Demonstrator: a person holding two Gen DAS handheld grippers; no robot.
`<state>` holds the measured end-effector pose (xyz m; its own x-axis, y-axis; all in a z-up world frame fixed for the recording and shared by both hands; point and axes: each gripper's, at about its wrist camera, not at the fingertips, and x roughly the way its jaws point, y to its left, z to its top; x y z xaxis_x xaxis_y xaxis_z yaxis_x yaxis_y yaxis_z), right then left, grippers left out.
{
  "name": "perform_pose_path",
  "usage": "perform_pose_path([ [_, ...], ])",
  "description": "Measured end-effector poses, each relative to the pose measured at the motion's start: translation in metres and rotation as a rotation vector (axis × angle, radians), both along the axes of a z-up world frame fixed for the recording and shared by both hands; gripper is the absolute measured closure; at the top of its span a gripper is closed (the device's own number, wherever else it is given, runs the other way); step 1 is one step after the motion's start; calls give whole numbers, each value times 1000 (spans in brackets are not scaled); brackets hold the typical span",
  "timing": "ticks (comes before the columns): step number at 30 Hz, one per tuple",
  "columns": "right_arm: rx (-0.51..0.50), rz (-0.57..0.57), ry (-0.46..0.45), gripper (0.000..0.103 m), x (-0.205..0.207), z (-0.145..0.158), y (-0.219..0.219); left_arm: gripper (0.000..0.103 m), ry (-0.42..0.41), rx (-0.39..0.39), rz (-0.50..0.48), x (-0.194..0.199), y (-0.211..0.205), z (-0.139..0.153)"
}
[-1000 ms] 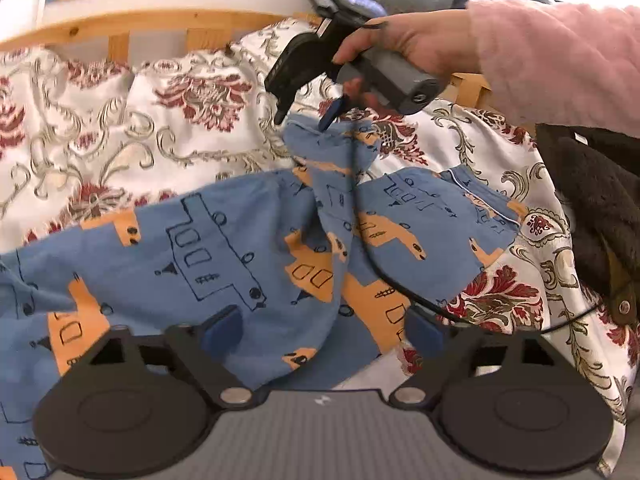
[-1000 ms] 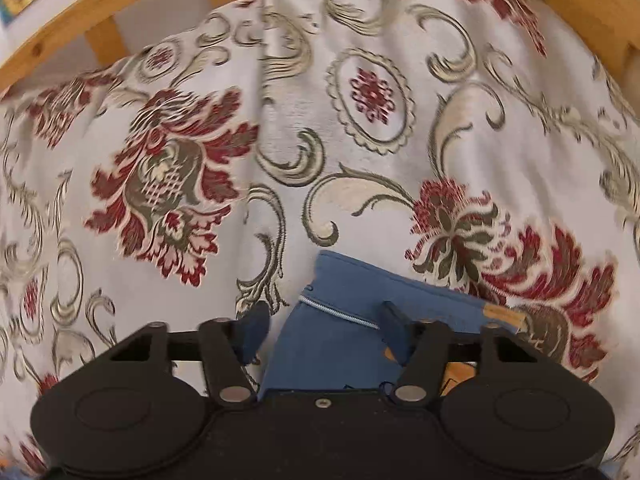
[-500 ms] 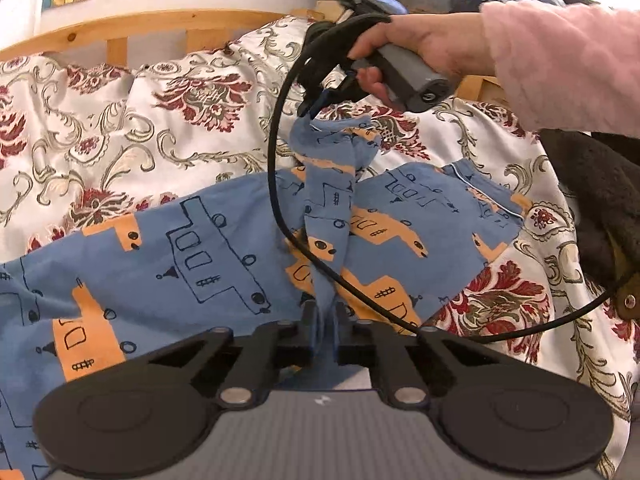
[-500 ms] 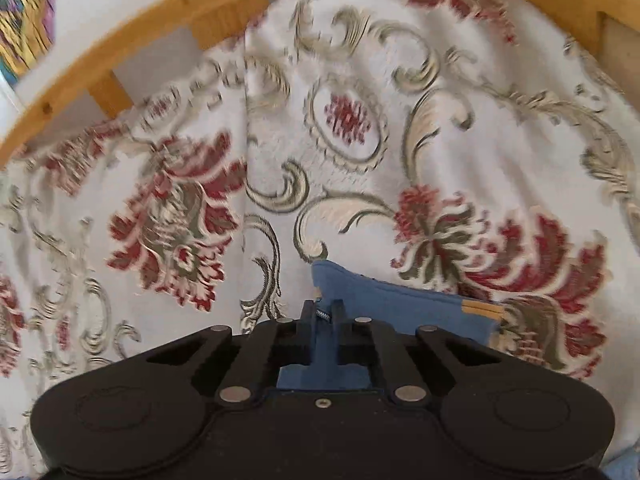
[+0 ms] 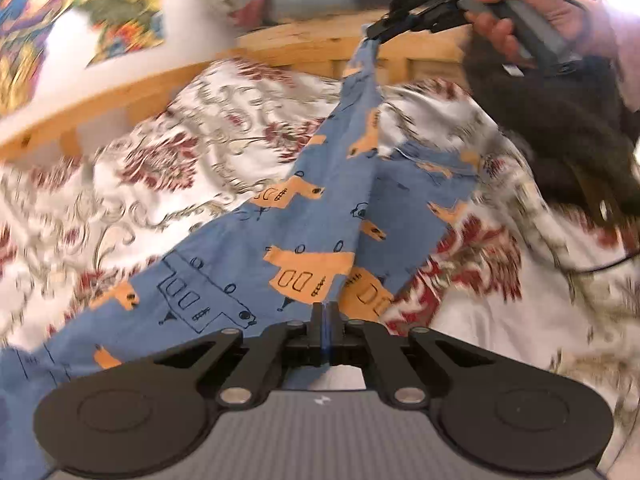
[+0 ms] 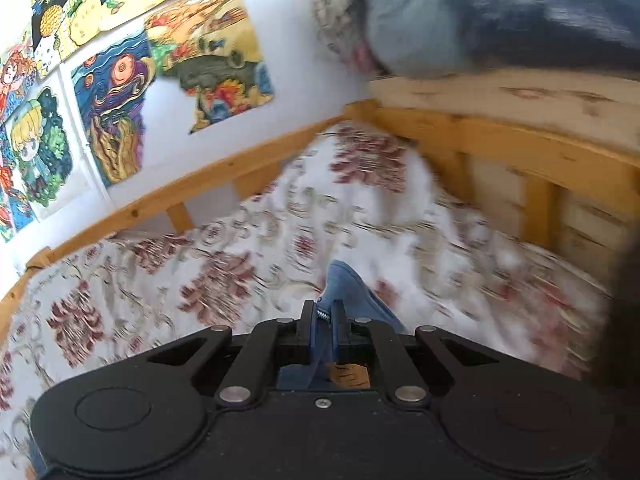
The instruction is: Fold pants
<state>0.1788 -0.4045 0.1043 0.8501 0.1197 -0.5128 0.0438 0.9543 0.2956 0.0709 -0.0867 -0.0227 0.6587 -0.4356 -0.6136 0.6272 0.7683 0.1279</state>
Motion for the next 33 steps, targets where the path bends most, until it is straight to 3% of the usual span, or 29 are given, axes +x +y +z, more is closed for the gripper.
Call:
perform_pose_path([
  [8,138,-199,132,97,-66,-97,-48,103,1,143,-81,-7,-15,-4],
  [15,79,-135,65,96,-76,-108,-35,102,6,161,-84,5,-22,2],
  [19,119,-143,63,96,-73,-112,-42,93,7,185,-47,17,-31,-1],
  [20,122,-138,60,95,-73,-112,-43,88,12,189,-47,19,-32,-2],
  [22,116,-128,57,95,-72,-113,-42,68,17,206,-64,20,-34,-4],
  [24,113,-125,57,95,-72,-113,-41,66,9,232,-80,18,-36,-8],
  [26,119,-124,53,95,-72,-113,-41,66,4,260,-79,19,-38,-12],
  [33,121,-117,43,95,-72,-113,-42,97,42,263,-66,27,-38,-9],
])
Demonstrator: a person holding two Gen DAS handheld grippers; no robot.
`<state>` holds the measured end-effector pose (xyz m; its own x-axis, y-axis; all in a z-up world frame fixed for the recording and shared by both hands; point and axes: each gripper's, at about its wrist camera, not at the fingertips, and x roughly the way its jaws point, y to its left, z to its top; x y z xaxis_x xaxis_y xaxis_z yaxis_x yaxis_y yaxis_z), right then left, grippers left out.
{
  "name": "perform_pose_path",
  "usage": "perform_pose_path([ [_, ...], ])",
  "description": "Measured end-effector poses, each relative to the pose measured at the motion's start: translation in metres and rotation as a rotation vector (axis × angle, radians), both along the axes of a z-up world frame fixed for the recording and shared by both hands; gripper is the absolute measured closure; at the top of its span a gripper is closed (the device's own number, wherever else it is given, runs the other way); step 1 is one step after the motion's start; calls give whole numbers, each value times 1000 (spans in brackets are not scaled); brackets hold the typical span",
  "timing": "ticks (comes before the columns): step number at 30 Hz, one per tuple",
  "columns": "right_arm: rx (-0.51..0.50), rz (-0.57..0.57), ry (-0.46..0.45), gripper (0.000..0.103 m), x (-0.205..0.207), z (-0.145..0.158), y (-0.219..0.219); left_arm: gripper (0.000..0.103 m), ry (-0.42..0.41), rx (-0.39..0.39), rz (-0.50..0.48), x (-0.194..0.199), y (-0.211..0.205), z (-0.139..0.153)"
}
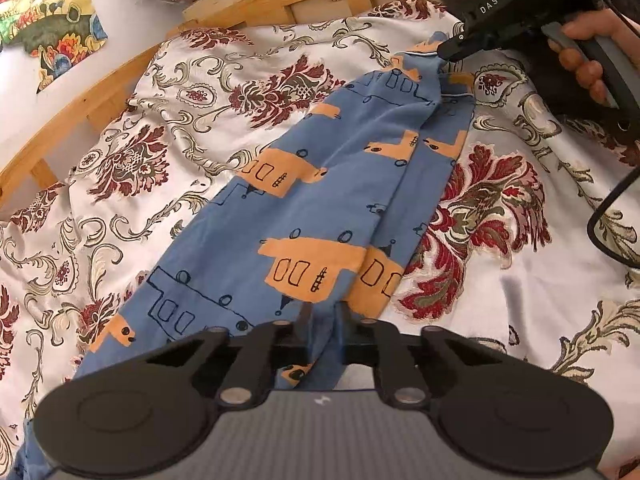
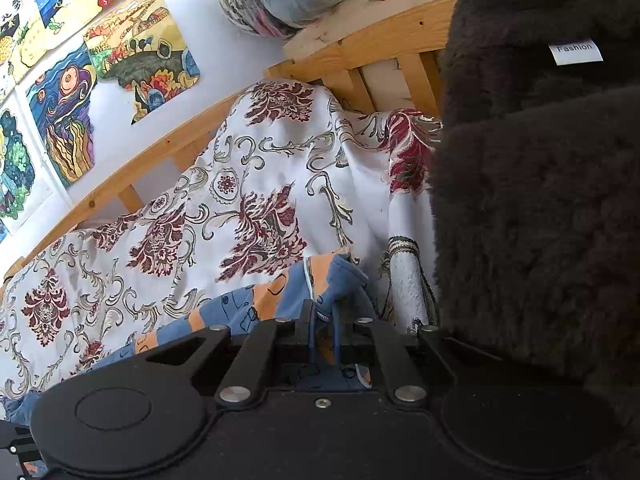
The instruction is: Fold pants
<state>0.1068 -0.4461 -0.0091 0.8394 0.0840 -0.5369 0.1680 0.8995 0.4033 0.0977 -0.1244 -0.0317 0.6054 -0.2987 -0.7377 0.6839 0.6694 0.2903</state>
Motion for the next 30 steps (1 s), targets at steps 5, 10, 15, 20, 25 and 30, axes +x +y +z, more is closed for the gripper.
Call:
perform_pose_path([
  [5,3,21,-52,97,6,5,0,102,-25,-52,59,0,6,12],
  [10,6,61,-230,97,16,27,1,102,-41,-163,124,5,22,37],
  [15,2,93,-317,97,41,54,5,102,-60,-238,188,11,38,56],
  [20,-21,120,-343,97,51,79,14,102,-73,-268,185,13,47,64],
  [25,-83,80,-132,97,19,42,9,102,-25,-229,84,2,46,49],
  [30,-106,47,117,98,3,4,3,102,36,-112,-32,-16,37,25],
])
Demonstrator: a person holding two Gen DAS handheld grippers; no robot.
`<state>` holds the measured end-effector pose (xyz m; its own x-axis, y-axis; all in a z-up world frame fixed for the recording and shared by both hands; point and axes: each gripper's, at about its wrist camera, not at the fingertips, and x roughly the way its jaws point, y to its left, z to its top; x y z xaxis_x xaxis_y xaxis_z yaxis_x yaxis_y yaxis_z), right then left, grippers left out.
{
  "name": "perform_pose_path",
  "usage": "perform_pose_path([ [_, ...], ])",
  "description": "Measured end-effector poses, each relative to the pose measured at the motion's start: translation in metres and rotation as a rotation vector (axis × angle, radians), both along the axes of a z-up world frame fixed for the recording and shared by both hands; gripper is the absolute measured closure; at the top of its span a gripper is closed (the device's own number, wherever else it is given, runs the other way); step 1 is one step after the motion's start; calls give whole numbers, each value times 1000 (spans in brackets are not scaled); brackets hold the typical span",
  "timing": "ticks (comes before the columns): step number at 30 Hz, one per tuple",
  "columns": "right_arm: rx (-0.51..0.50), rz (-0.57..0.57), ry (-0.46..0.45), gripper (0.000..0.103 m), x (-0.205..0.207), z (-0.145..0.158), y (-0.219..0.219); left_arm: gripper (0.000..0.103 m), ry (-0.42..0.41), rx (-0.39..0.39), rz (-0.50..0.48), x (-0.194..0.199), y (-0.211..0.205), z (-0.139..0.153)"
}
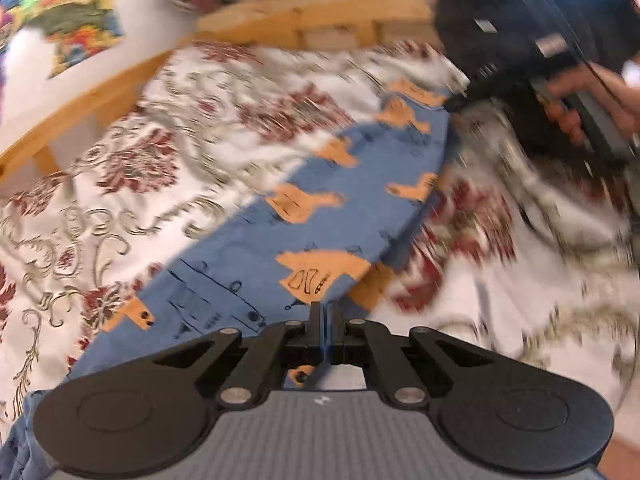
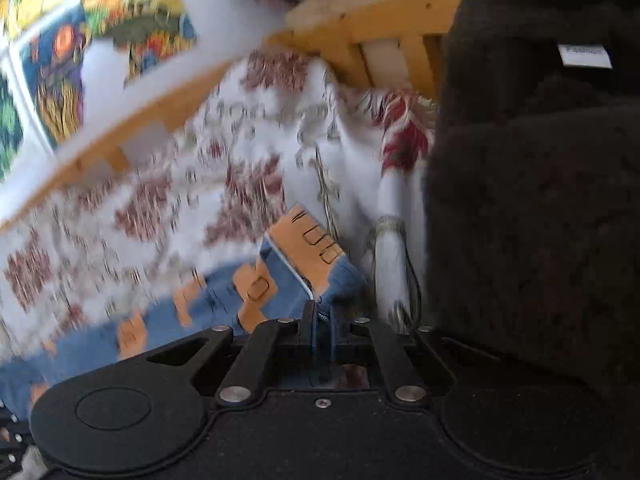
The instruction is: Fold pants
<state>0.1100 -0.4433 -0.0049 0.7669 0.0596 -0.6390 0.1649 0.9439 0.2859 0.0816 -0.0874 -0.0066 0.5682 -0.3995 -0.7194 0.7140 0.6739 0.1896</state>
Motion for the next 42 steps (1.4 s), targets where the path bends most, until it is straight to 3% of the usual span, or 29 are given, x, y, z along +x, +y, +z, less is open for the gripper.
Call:
perform_pose_path([
  [8,-95,2,77,97,-16,-8,16,102,68,40,-7,1,-3,-12],
  [10,-112,5,75,89,-14,-8,19,101,96,34,-5,7,-1,-13],
  [11,-99,13,73,81,-14,-9,18,100,119,19,3,10,0,-11],
  [12,-86,24,68,74,-15,-8,19,91,151,-9,8,13,3,-6],
  [14,-79,41,45,51,-20,-4,22,70,207,-96,16,20,7,12],
  [16,-75,51,30,40,-22,-3,28,40,225,-165,1,31,3,33],
  [22,-46,-13,-7,30,-19,-14,29,14,227,-208,-115,108,-76,67],
  [29,-6,-57,-69,44,-18,-22,9,13,321,-174,-204,216,-190,35],
  [36,-73,-54,-69,45,-7,-27,9,15,515,-132,-302,260,-240,-9],
  [38,-97,-50,-55,52,-4,-30,10,31,525,-94,-326,260,-249,-20],
  [39,-104,-57,-50,56,-4,-30,10,45,515,-81,-336,258,-252,-23],
  [41,-107,-78,-40,71,-4,-31,6,58,493,-58,-356,253,-256,-24],
  [42,-102,-82,-35,72,-4,-31,5,64,495,-56,-367,251,-257,-24],
])
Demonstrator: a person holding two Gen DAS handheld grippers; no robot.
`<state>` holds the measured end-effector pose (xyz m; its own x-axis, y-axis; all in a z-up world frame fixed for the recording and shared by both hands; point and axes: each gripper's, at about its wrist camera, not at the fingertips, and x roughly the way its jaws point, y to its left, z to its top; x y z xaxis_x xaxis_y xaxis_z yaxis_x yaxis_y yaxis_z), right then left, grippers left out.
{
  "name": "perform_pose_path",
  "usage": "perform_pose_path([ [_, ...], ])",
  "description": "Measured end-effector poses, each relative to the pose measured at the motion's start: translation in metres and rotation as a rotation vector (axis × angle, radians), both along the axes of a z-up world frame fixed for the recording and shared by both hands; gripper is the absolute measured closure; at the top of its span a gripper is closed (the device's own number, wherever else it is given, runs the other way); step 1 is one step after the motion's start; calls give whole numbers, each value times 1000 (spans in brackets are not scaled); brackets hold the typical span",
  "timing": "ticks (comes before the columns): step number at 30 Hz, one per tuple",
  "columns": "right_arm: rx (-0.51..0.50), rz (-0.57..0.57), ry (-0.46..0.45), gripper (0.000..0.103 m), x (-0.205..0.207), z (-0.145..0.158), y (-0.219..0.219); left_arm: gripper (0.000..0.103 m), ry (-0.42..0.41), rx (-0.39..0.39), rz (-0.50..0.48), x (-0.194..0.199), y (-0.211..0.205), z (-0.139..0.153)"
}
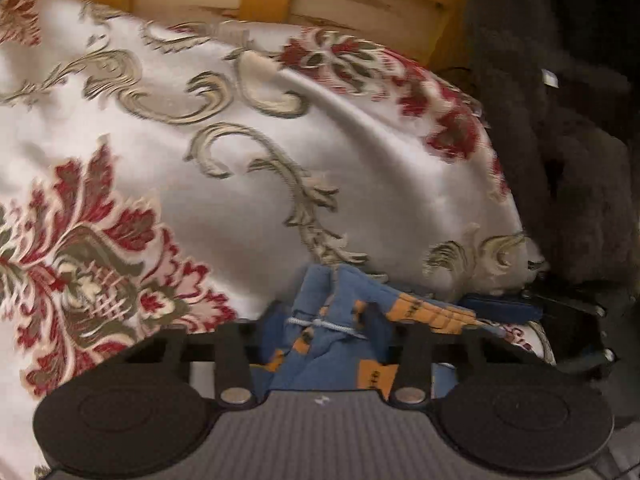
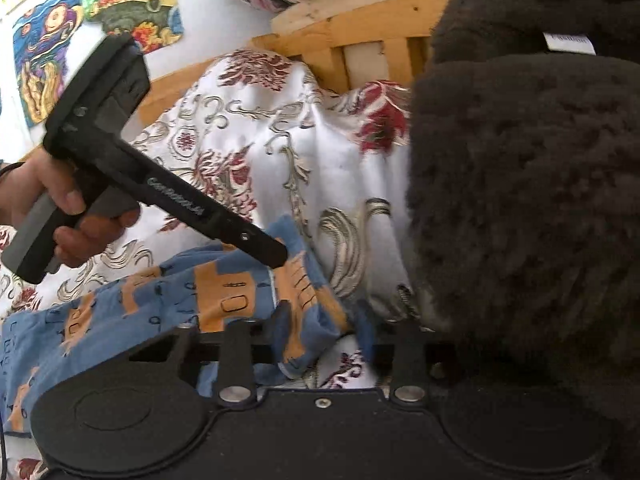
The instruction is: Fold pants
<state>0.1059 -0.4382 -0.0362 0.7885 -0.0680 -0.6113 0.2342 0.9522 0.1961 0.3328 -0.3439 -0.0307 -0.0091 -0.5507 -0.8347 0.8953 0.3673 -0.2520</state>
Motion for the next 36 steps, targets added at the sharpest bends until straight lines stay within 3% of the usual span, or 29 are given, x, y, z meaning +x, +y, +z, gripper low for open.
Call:
perform_pose_path([
  [4,-8,5,17,86,0,0,1,82,-53,-3,-3,-6,5,8],
  [6,3,1,4,90,-2,2,0,84,-86,-26,15,-9,10,16],
  [12,-191,-19,-94,92,-11,18,17,85,-343,-122,-24,-43,11,47],
  [17,-345,7,-7,89,3,1,30,80,-338,-118,23,-40,0,18],
  [20,-411,44,18,83,9,-7,38,62,-342,-112,46,-34,-1,1],
  [22,-385,51,3,76,7,-2,36,34,-341,-125,113,-30,7,8],
  [25,-435,51,-85,67,-4,7,46,29,-367,-177,223,-31,37,28],
  [26,-461,77,-124,55,-7,8,52,27,-369,-202,277,-33,53,36],
  [27,-477,116,-161,47,-9,9,58,18,-369,-229,339,-38,71,43],
  [28,-499,168,-201,31,-12,8,65,10,-374,-253,419,-45,91,49],
  [29,-546,210,-240,24,-15,7,73,8,-379,-273,511,-57,114,53],
  [31,-658,281,-297,24,-18,1,89,8,-352,-292,663,-82,154,53],
  [32,-660,318,-291,26,-13,0,92,8,-328,-293,739,-97,178,49],
  [34,-578,378,-227,36,-2,-4,89,8,-302,-280,857,-122,218,38],
  [36,-512,364,-142,39,12,-8,80,8,-269,-238,969,-140,260,24],
])
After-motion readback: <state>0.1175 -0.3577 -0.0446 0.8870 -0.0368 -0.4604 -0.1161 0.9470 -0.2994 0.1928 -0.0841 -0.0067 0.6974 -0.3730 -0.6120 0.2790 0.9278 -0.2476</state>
